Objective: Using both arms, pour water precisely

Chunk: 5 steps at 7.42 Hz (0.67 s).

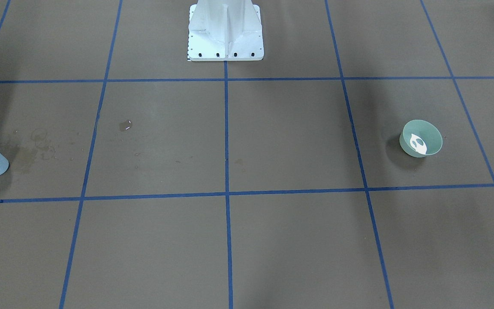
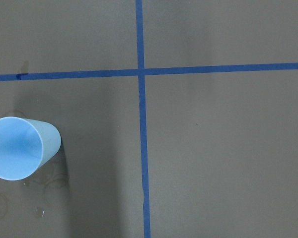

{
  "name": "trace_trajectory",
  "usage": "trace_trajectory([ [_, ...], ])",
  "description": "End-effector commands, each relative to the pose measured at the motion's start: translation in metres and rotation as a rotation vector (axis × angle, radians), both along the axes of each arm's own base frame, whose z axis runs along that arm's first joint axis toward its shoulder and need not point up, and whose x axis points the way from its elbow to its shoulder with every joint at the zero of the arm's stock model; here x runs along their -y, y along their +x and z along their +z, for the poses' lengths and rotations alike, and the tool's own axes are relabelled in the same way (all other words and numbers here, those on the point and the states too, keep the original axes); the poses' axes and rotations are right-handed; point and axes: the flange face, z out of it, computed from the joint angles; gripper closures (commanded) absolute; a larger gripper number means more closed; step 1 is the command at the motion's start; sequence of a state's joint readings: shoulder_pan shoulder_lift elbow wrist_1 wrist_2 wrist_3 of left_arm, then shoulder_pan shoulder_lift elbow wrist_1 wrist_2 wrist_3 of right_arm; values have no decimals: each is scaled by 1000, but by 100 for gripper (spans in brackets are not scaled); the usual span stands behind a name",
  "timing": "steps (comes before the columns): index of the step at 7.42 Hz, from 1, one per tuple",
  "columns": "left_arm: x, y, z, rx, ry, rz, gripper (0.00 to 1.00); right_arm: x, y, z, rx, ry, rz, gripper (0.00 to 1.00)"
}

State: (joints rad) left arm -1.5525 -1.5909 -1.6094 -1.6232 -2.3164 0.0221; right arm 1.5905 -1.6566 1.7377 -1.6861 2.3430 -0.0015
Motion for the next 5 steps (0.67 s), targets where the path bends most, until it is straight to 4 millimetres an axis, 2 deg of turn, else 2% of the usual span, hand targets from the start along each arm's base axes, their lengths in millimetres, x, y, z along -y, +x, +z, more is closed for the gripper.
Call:
trace_trajectory([
  [1, 0, 0, 0, 0, -2, 1, 0, 1, -3, -2, -1, 4, -6, 1],
  [5, 2, 3, -2, -2, 2, 6, 0, 1, -3, -4, 1, 8, -6, 1],
])
